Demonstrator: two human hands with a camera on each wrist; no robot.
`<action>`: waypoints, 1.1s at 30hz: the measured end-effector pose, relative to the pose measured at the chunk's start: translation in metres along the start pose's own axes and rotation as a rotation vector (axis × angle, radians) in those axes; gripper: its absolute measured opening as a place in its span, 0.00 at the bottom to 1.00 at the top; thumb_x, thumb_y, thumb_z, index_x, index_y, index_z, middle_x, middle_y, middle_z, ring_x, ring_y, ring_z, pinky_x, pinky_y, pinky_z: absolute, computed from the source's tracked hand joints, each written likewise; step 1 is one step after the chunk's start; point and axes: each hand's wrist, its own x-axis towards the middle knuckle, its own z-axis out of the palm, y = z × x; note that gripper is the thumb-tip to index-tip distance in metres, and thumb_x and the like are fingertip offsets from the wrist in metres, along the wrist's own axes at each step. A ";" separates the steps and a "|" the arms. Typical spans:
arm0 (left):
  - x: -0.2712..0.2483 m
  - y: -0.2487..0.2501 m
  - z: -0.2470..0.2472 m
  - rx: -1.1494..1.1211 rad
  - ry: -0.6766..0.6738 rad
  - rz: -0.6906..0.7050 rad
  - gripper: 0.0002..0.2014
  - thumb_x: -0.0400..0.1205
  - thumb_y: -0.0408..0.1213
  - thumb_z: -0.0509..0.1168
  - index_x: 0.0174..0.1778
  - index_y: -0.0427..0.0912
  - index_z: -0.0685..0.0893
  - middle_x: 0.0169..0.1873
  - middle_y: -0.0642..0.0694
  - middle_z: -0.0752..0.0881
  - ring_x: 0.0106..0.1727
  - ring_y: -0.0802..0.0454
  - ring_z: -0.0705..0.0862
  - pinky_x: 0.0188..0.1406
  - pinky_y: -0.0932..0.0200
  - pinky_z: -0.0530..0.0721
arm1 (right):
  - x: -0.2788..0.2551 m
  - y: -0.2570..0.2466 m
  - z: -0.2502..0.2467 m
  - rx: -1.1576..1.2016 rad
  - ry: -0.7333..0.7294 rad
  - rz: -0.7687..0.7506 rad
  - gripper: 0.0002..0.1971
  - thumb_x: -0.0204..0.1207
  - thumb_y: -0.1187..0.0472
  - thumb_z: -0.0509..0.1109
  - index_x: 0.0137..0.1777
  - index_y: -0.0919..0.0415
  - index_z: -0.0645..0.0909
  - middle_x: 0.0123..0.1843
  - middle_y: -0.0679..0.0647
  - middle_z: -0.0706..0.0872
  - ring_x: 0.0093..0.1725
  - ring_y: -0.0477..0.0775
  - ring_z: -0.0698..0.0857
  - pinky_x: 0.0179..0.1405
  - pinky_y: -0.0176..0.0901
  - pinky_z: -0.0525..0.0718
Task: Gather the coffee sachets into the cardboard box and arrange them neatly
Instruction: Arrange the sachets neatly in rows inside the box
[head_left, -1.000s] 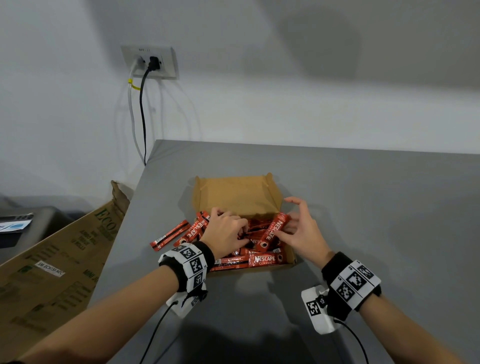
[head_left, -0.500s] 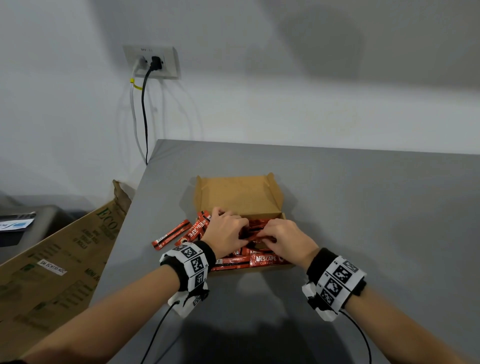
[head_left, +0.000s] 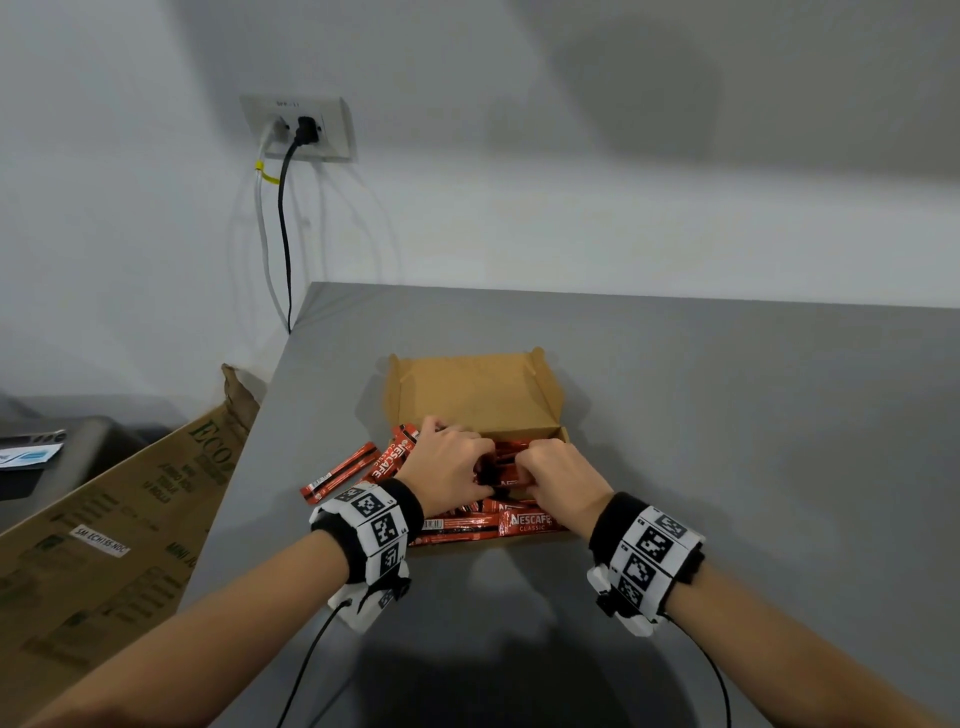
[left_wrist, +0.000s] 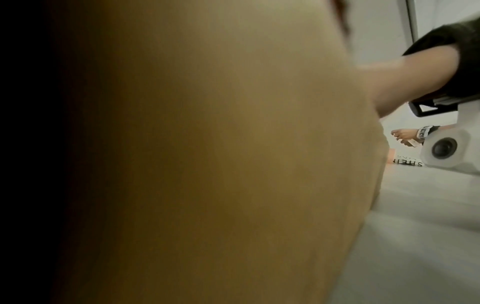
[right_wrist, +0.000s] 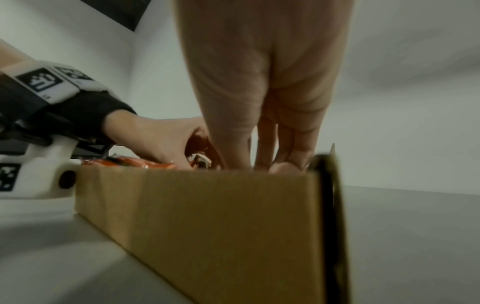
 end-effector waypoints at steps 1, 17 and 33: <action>0.000 -0.001 -0.001 -0.012 -0.007 0.009 0.16 0.74 0.54 0.66 0.50 0.48 0.81 0.47 0.54 0.84 0.52 0.53 0.79 0.58 0.52 0.62 | 0.001 -0.001 0.001 -0.007 -0.008 0.003 0.08 0.73 0.74 0.62 0.41 0.65 0.81 0.49 0.60 0.85 0.50 0.62 0.83 0.48 0.50 0.80; -0.002 0.007 0.003 -0.048 0.051 -0.005 0.13 0.78 0.52 0.65 0.55 0.52 0.79 0.50 0.57 0.83 0.57 0.55 0.80 0.64 0.50 0.60 | -0.008 0.019 -0.006 0.177 0.157 0.020 0.07 0.74 0.55 0.72 0.45 0.58 0.81 0.41 0.47 0.80 0.43 0.48 0.79 0.47 0.41 0.80; -0.005 0.006 0.009 -0.079 0.097 -0.003 0.14 0.77 0.53 0.66 0.56 0.51 0.81 0.50 0.56 0.86 0.57 0.54 0.81 0.67 0.50 0.58 | -0.025 0.032 -0.009 0.405 0.037 0.019 0.04 0.70 0.58 0.76 0.42 0.55 0.85 0.38 0.47 0.83 0.35 0.39 0.79 0.36 0.25 0.75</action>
